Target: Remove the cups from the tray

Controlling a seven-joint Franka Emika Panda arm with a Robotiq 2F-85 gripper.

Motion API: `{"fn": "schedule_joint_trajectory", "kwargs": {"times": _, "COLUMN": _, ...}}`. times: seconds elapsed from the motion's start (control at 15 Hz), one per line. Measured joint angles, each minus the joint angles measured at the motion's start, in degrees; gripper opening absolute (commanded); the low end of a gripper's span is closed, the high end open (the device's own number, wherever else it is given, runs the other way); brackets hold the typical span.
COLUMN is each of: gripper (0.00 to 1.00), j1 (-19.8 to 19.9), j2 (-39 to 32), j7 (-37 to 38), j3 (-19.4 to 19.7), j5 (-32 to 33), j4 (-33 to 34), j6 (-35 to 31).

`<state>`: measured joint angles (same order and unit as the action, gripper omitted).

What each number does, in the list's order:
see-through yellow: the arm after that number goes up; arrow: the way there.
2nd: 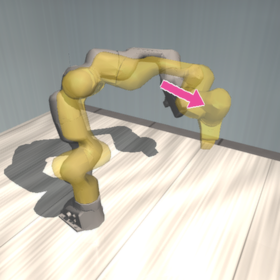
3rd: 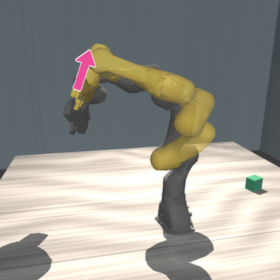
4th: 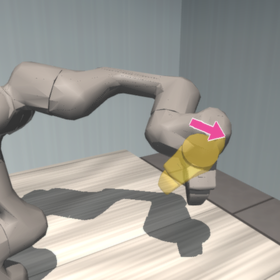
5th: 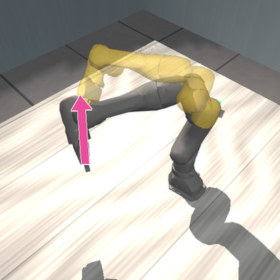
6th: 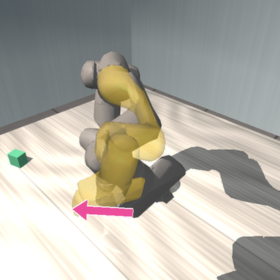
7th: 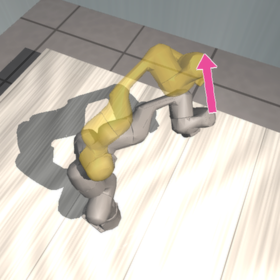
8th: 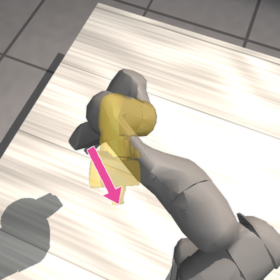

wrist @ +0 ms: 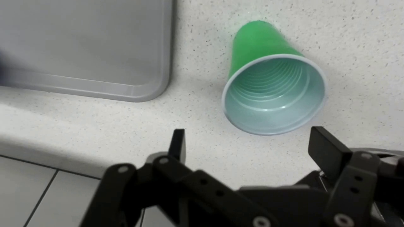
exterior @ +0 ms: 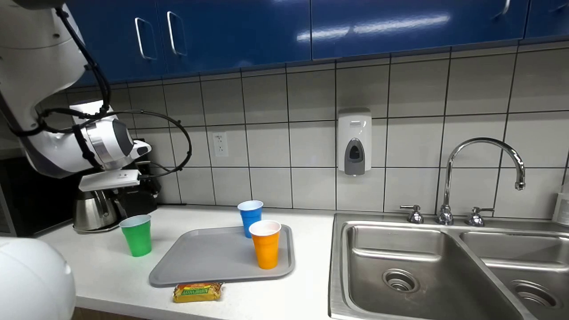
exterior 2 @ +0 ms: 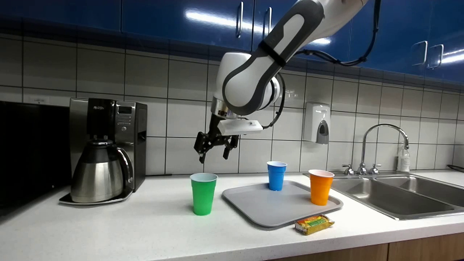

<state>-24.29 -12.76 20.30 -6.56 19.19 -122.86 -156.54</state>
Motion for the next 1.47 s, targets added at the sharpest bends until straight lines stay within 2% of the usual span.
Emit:
{"fn": "schedule_joint_trajectory", "kwargs": {"times": 1.0, "gripper": 1.00, "j1": 9.3, "j2": 6.9, "j7": -0.8, "j3": 0.8, "j5": 0.0, "j4": -8.5, "j6": -0.8}}
{"fn": "schedule_joint_trajectory", "kwargs": {"times": 1.47, "gripper": 1.00, "j1": 12.0, "j2": 6.9, "j7": -1.9, "j3": 3.4, "j5": 0.9, "j4": -10.4, "j6": -3.7}}
